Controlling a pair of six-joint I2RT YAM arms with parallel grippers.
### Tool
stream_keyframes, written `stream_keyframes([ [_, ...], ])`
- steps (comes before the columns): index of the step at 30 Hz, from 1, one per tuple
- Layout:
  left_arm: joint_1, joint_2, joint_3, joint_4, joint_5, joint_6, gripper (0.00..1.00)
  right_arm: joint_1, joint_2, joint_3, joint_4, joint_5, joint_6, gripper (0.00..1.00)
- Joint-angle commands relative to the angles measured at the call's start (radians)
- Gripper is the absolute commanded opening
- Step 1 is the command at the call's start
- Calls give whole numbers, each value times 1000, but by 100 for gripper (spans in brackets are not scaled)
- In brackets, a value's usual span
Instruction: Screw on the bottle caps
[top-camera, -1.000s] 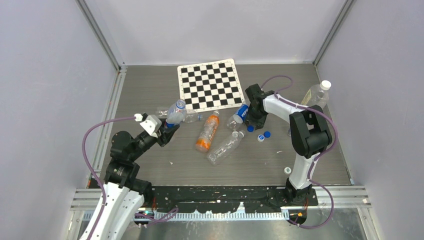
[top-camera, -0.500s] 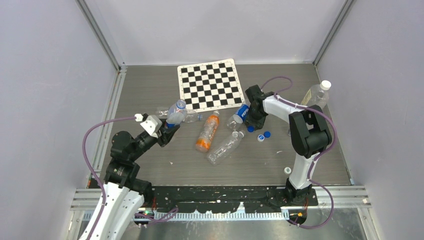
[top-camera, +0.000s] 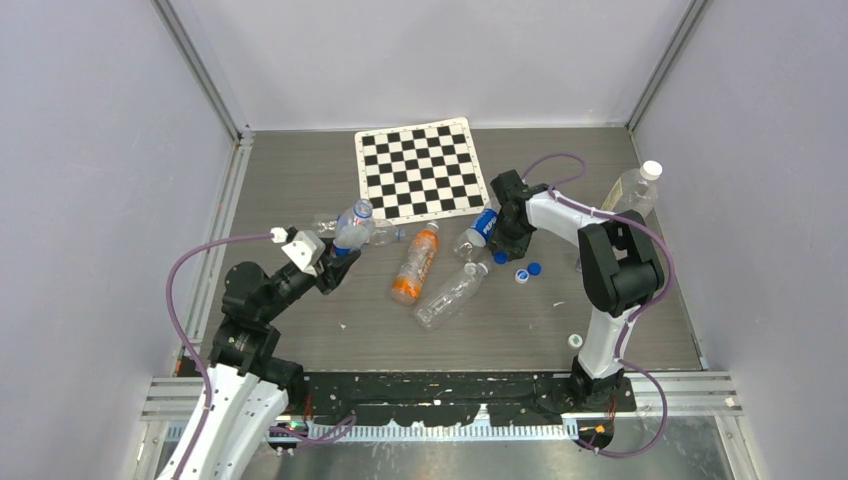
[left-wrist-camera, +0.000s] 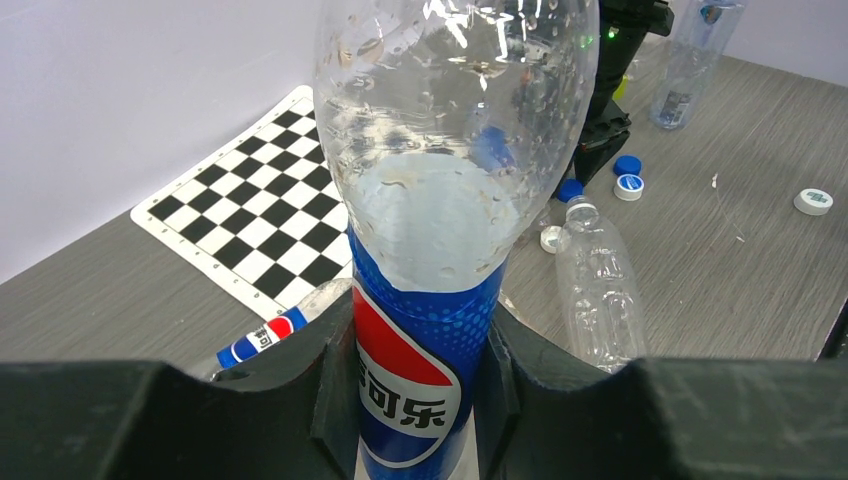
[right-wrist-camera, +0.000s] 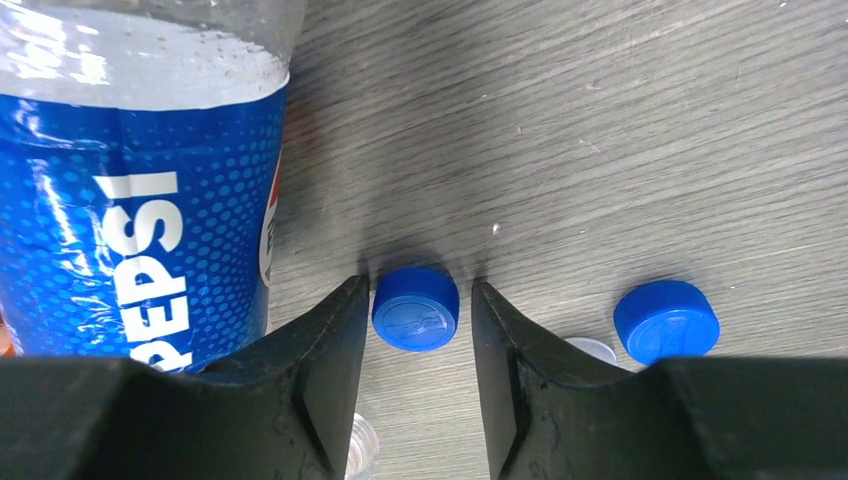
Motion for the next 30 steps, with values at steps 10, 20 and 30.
stream_keyframes([
  [10,-7,3,-9,53,27,11,38,6,-43,-11,-8,-22,22,51],
  [20,-11,5,-11,54,33,12,38,11,-42,-10,-8,-29,19,46],
  [30,-12,7,-25,58,51,19,38,11,-73,-3,-31,-34,10,30],
])
